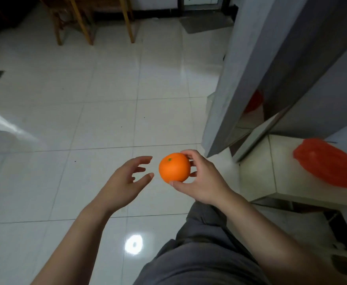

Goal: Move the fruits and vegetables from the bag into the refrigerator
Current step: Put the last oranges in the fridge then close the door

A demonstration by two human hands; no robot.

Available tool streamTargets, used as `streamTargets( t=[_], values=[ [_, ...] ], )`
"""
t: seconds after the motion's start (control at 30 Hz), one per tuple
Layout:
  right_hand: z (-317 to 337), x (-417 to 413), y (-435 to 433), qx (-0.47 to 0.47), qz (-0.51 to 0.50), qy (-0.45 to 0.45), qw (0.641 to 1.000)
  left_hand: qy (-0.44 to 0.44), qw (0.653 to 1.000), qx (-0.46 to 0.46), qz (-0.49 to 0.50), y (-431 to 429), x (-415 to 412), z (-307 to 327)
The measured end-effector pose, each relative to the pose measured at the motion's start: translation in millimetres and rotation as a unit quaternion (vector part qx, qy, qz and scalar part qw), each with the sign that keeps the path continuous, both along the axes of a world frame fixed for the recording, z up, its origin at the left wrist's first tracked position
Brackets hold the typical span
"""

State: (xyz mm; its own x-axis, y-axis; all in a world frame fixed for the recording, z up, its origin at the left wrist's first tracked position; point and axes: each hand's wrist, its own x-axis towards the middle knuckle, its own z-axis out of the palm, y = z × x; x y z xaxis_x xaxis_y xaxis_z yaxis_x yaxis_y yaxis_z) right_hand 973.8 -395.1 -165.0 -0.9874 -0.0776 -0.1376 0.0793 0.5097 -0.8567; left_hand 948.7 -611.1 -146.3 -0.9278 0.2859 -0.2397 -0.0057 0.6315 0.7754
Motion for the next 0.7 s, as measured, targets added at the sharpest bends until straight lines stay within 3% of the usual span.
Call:
streamTargets(
  t=[0.3, 0.7],
  values=[
    [-26, -104, -47, -0.011, -0.036, 0.003, 0.999, 0.023, 0.999, -0.023, -0.025, -42, -109, -11],
    [-20, -246, -41, -0.025, -0.214, 0.042, 0.976, 0.032, 0.983, -0.062, -0.171, -21, -295, -2]
  ],
)
